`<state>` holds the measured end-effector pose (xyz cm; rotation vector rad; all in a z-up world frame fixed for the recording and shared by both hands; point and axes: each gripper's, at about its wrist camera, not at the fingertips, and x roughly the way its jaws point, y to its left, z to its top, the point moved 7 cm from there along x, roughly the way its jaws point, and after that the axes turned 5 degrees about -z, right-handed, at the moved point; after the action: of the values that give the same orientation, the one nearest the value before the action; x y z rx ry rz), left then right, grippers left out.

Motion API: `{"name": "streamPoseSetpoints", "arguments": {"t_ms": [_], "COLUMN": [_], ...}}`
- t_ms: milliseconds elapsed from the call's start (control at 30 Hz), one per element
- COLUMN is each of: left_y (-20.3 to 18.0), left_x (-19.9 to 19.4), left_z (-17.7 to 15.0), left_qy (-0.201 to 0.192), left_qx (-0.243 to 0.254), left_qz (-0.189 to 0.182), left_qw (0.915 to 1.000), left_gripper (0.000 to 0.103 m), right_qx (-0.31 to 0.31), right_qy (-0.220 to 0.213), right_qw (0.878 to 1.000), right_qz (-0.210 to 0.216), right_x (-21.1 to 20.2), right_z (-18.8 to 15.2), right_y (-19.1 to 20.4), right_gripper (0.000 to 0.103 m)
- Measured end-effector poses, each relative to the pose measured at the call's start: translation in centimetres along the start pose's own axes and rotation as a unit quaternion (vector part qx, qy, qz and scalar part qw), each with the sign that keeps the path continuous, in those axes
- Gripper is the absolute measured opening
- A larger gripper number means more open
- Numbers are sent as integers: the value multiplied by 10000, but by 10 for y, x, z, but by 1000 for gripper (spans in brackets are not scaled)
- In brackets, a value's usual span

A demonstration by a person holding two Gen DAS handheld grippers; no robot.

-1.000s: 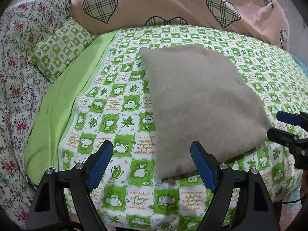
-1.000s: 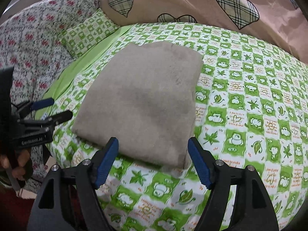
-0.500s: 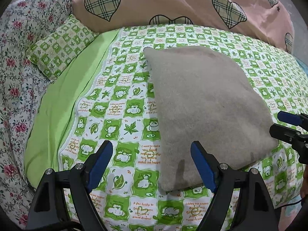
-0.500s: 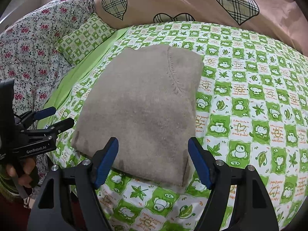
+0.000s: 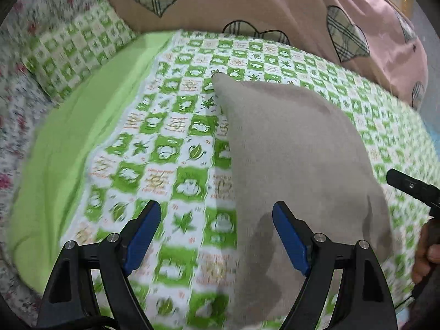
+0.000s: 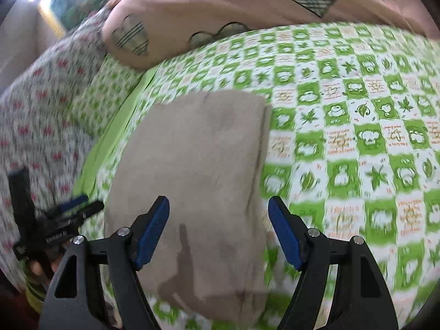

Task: Fold small clothes

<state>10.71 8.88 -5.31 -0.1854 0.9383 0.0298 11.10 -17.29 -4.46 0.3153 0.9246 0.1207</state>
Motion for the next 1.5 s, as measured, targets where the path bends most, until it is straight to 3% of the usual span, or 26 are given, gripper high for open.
{"name": "streamPoseSetpoints", "arguments": {"t_ms": [100,267,367,467,500,533,567,600,700,833,933,1167,1500], "left_y": [10,19,19,15,12,8,3,-1,-11,-11,-11,-5,-4], "left_x": [23,59,81,103,110,115,118,117,105,118,122,108,40], "left_z": [18,47,65,78,82,86,88,92,98,99,102,95,62], "left_qy": [148,345,447,551,528,525,543,510,117,107,77,91,-282], "left_qx": [-353,-933,-1077,-1113,-1076,-1016,-1001,-971,-474,-354,-244,-370,-450], "left_qz": [-476,-1318,-1617,-1832,-1846,-1952,-2092,-2077,-1568,-1272,-1153,-868,-527], "left_qw": [9981,9863,9799,9752,9755,9741,9712,9720,9864,9912,9930,9955,9972], "left_gripper": [83,85,87,86,77,50,36,32,23,23,23,34,45], "right_qx": [266,600,722,788,801,770,711,626,290,241,381,431,516], "right_qy": [42,231,341,395,367,322,270,167,-303,43,141,62,-107], "right_qw": [9996,9976,9957,9946,9945,9949,9953,9960,9969,9995,9990,9990,9982], "right_qz": [27,242,459,549,572,569,594,620,670,195,160,25,-292], "right_x": [19,56,76,91,92,91,88,82,55,83,101,90,37], "right_z": [21,47,55,59,61,64,68,73,84,74,66,67,47], "right_y": [-13,-23,-23,-23,-23,-22,-20,-16,-4,-17,-25,-23,-31], "right_gripper": [58,57,56,39,26,18,9,9,8,8,9,14,17]}}
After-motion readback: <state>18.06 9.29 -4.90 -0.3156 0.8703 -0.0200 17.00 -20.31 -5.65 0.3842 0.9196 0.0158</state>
